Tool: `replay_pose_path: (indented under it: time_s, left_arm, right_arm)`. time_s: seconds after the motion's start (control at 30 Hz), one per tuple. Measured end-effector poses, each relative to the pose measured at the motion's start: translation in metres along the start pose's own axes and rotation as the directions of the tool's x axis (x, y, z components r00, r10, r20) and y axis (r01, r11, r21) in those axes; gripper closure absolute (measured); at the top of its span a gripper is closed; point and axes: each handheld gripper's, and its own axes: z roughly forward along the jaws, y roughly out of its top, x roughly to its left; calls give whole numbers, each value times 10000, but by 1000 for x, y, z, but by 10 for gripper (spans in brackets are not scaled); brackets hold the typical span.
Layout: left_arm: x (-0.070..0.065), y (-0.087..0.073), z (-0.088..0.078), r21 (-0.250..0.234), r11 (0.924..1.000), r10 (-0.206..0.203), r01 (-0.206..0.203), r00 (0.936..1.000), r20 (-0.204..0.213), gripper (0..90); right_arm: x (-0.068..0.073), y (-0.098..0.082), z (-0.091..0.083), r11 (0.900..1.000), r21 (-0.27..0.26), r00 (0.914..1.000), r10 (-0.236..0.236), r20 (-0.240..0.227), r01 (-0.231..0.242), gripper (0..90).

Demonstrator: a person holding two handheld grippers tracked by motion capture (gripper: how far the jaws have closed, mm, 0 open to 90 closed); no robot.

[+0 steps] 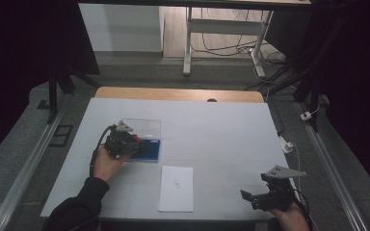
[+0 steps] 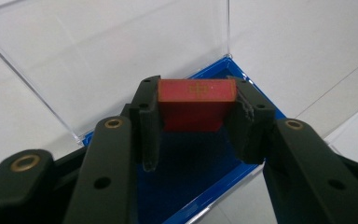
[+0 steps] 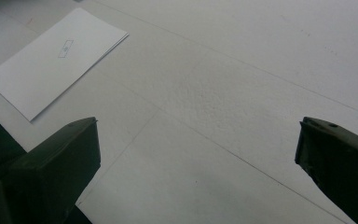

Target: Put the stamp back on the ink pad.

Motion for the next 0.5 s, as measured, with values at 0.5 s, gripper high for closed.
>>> replay_pose_path:
  time_s: [0.5]
  left_arm:
    - [-2,-5,13,463,9988,130,-126,9999,-96,581]
  right_arm:
    - [0,0,0,10000,-11,10000,-11,10,11,0]
